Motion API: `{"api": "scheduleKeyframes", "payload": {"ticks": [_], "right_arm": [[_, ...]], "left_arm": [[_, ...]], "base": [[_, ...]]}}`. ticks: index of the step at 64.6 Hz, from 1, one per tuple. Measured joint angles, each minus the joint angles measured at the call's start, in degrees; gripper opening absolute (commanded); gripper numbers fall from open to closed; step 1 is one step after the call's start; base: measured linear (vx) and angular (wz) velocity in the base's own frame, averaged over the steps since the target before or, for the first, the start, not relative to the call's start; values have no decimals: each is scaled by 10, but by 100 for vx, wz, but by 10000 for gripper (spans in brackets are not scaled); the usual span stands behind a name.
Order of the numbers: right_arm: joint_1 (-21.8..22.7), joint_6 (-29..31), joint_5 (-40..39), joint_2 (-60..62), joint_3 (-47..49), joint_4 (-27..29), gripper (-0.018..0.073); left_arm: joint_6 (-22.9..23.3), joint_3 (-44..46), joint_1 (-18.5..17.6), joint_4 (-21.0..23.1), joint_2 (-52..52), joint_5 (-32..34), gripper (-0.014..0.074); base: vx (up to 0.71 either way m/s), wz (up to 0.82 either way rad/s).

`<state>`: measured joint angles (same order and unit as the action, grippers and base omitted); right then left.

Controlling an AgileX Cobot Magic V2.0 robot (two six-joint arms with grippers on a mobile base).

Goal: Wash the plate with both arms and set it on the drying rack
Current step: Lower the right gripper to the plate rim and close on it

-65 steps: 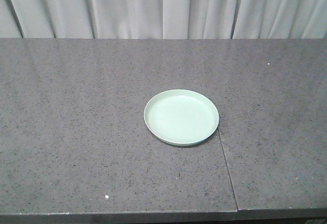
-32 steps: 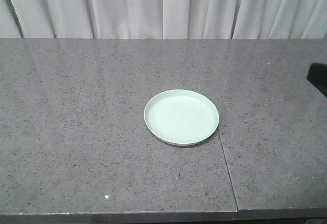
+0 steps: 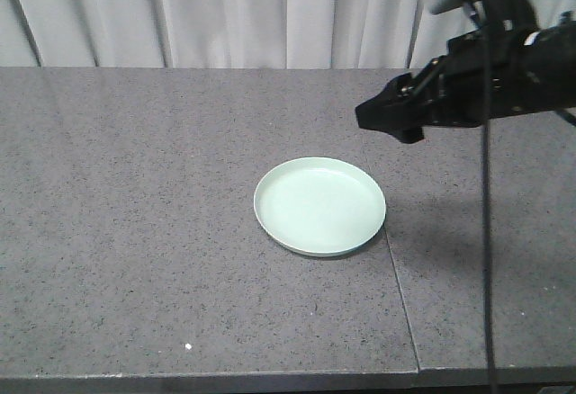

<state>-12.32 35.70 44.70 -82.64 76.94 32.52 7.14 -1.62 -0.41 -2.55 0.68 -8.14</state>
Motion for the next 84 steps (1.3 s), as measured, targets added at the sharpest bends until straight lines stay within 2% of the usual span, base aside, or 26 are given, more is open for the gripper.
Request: {"api": "scheduleKeyframes", "payload": {"ticks": [11,24,41,64,74,84], "right_arm": [[-10,-111,0,-132,81,-116,571],[-10,-191,37,-251,178,-194,571],[-10,-226,96,-350,259,-228,571],[-10,-230,124,-405,267,-240,559],[-14,-231,135,-406,268,-250,483],[-20,-232,146,-406,269,-265,297]], "left_arm": [[0,0,0,0,0,0,-6],[0,0,0,0,0,0,-6],[0,0,0,0,0,0,-6],[0,0,0,0,0,0,-6],[0,0,0,0,0,0,-6],[0,0,0,0,0,0,-6]], "base": [[0,0],[0,0],[0,0],[0,0],[0,0],[0,0]]}}
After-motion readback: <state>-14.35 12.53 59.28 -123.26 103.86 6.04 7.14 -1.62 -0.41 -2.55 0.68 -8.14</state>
